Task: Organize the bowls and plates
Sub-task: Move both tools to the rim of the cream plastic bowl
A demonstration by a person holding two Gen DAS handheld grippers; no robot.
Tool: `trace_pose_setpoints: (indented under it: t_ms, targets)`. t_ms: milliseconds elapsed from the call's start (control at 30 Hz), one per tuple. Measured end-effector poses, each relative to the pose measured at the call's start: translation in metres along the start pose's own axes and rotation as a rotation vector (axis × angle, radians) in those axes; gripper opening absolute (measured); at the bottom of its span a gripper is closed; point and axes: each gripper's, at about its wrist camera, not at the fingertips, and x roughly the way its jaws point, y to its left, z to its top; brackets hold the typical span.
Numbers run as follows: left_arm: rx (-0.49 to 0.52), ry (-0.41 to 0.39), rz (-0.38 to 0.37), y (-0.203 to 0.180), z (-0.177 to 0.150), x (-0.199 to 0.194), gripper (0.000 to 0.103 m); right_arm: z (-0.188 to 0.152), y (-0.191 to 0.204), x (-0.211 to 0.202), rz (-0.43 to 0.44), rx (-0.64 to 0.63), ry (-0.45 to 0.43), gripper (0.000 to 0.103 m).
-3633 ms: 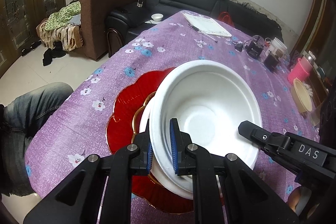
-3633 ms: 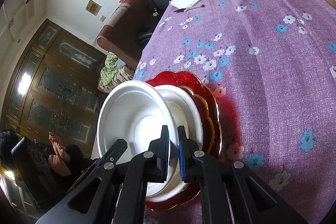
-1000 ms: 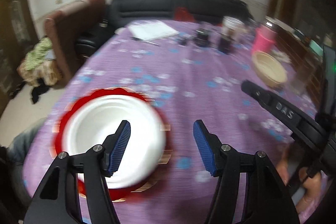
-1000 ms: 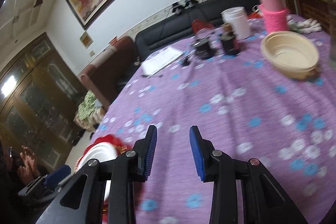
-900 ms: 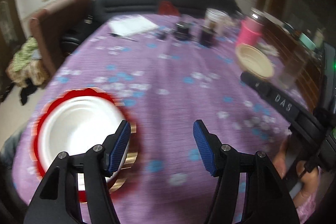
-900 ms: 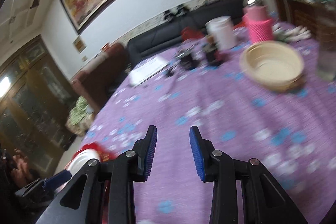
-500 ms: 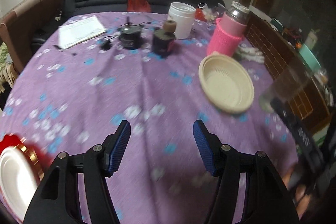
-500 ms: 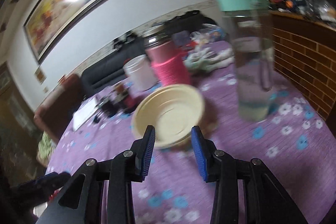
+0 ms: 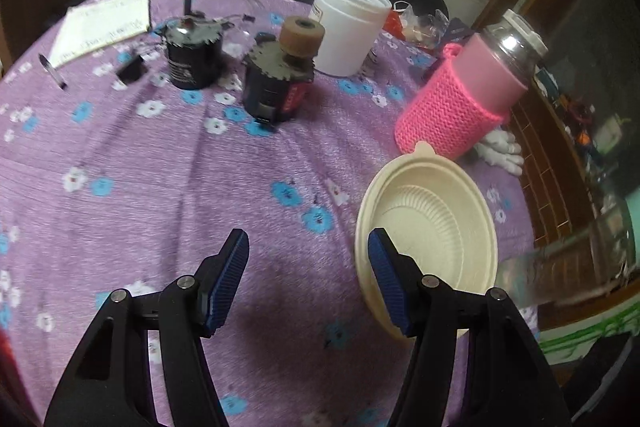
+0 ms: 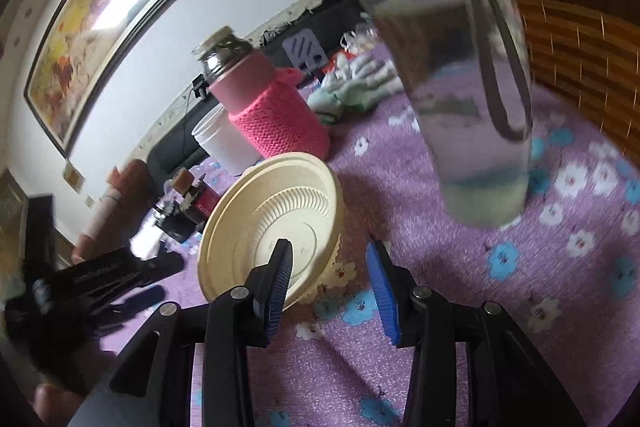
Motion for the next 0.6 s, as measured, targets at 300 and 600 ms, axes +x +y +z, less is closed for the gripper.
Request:
trace_pose_setpoints:
  t_ms: [300, 600]
  targets:
    - [-0.055, 0.033, -0.099, 0.011, 0.012, 0.016, 0.061, 0.002, -0.014, 0.004, 0.087, 0.106, 0.038, 0.052]
    - [-0.069, 0.033, -0.192, 0.007, 0.010, 0.013, 0.066, 0.001, -0.019, 0.009, 0.093, 0.140, 0.047, 0.054]
